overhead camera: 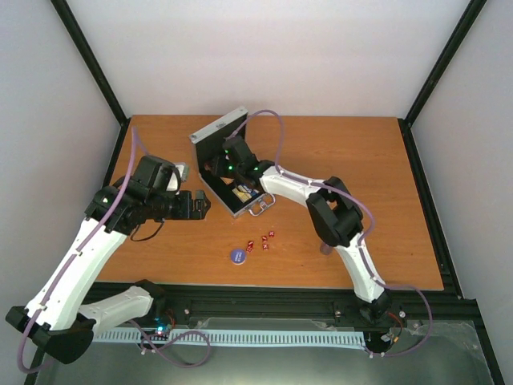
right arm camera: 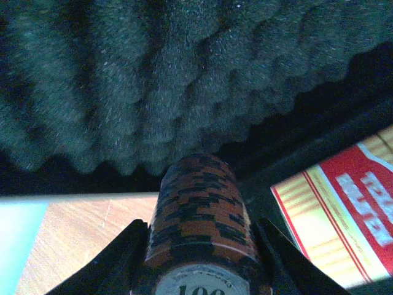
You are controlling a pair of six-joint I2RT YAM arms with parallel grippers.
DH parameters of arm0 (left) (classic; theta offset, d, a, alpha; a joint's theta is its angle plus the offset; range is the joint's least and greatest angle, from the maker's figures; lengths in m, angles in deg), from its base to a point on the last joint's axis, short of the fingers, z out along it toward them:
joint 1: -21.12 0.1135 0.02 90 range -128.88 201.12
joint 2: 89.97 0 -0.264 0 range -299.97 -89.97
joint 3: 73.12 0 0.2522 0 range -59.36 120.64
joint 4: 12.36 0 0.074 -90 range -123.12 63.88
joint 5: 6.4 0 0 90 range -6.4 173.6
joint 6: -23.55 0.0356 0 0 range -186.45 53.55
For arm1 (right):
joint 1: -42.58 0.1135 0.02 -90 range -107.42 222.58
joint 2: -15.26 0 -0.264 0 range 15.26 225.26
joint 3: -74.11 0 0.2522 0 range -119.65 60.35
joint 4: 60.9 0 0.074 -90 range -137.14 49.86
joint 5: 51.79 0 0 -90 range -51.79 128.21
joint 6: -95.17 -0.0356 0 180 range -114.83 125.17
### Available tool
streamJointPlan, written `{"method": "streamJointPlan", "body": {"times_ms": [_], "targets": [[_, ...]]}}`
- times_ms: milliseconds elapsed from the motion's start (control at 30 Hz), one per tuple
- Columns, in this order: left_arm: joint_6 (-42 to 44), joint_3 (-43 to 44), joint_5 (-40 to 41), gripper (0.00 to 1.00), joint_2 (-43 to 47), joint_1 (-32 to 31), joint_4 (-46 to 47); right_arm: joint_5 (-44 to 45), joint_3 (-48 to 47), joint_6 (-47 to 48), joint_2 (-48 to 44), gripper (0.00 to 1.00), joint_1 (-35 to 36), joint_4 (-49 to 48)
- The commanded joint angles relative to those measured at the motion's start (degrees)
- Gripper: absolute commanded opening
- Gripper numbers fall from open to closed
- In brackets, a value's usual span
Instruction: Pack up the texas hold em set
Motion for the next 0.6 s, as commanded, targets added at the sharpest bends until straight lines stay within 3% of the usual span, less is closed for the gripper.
{"method": "streamJointPlan", "body": {"times_ms": [0, 333, 467, 567], "targets": [[-0.77, 1.48, 0.75, 1.00, 0.29, 0.38, 0.16, 0.01, -7.52, -1.29, 5.26, 0.03, -0.06, -4.88], [-0.47, 1.66, 0.72, 1.00, -0.37, 0.39, 0.49, -0.63, -10.07, -2.30, 10.73, 0.05, -0.14, -2.85], [-0.29, 1.56, 0.58, 1.00, -0.85, 0.39, 0.94, -1.16, -10.56, -2.44, 12.09, 0.17, -0.12, -1.38], [-0.07, 1.84, 0.37, 1.00, -1.53, 0.39, 1.14, -1.22, -10.55, -2.15, 11.83, 0.34, 0.03, -0.31]]}}
